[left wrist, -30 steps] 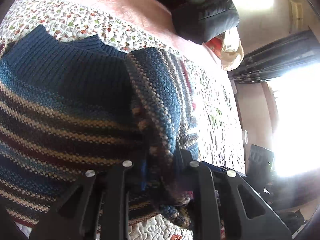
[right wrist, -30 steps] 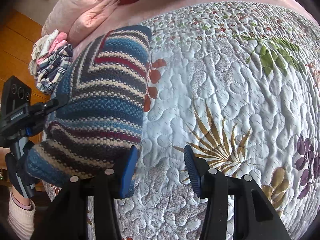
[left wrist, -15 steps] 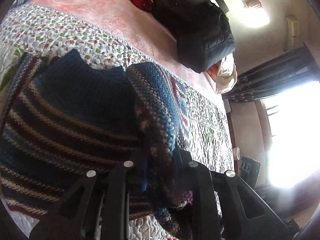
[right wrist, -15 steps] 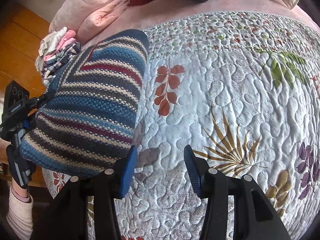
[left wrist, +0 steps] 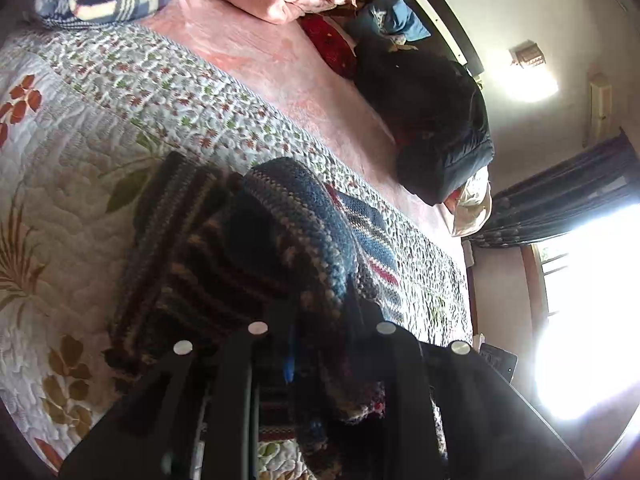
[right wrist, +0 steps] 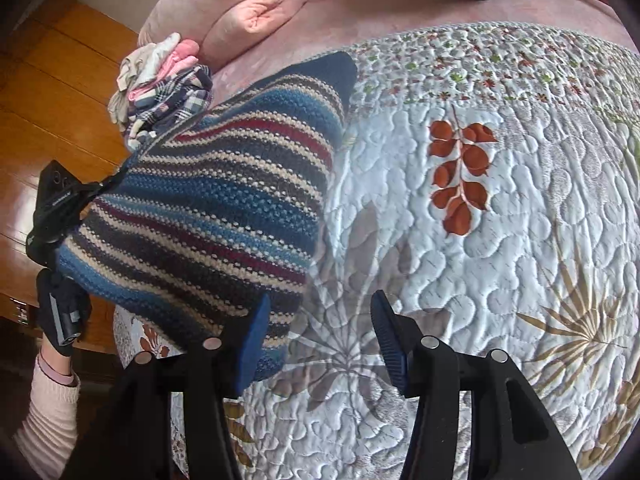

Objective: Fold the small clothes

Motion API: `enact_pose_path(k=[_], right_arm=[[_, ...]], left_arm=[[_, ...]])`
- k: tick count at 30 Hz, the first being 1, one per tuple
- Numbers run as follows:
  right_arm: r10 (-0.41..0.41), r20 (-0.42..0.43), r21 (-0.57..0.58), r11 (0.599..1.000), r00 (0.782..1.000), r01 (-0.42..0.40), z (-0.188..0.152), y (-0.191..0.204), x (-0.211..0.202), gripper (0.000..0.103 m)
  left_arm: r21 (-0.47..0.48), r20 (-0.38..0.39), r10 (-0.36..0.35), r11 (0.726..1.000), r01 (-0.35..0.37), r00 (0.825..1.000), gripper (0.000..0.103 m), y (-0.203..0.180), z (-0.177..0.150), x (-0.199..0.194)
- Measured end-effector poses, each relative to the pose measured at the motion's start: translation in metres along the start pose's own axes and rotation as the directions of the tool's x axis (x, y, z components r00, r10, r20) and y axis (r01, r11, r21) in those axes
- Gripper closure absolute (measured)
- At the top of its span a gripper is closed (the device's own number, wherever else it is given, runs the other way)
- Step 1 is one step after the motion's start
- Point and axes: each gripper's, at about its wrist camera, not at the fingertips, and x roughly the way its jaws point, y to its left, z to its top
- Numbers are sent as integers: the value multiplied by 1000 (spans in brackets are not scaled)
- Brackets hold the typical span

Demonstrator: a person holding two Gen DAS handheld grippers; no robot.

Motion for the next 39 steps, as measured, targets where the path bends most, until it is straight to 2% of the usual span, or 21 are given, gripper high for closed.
enact_pose_path(k=[7, 14, 20, 23, 25, 27, 32, 36, 37, 39], right_arm=[[30, -43, -59, 998, 999, -32, 1, 36, 28, 47], [21, -89, -93, 995, 996, -29, -6, 55, 56, 47], [-5, -109, -93, 996, 994, -5, -8, 60, 72, 47], [-14, -113, -83, 997, 994, 5, -8, 61, 79, 51], [-13, -112, -76, 997, 994, 5, -8, 61, 81, 53], [-14, -110, -73, 997, 994, 6, -8, 61, 81, 54], [-18, -108, -75, 997, 994, 10, -7, 62, 81, 54], [-30, -103, -87, 996, 994, 21, -9, 64, 80, 53], [-32, -101, -89, 996, 994, 23, -9, 65, 80, 53], [-32, -100, -82, 996, 995, 24, -9, 67, 81, 53]], left_arm=[[-41, 8, 38, 998, -38, 999, 86, 50, 5, -17], [-76, 3, 32, 997, -32, 999, 86, 85, -2, 0], [-28, -8, 71, 997, -71, 997, 84, 83, -7, 12], [-21, -8, 71, 997, -72, 997, 80, 81, -8, 8], [-30, -5, 77, 997, -77, 997, 76, 82, -10, 1], [-30, 6, 87, 996, -87, 996, 76, 83, -13, -10], [73, 47, 120, 990, -123, 992, 76, 54, -34, -50], [163, 42, 142, 976, -147, 989, 65, 27, -59, -65], [165, 30, 137, 976, -140, 990, 59, 24, -63, -63], [157, -8, 148, 977, -145, 989, 53, 24, -66, -51]])
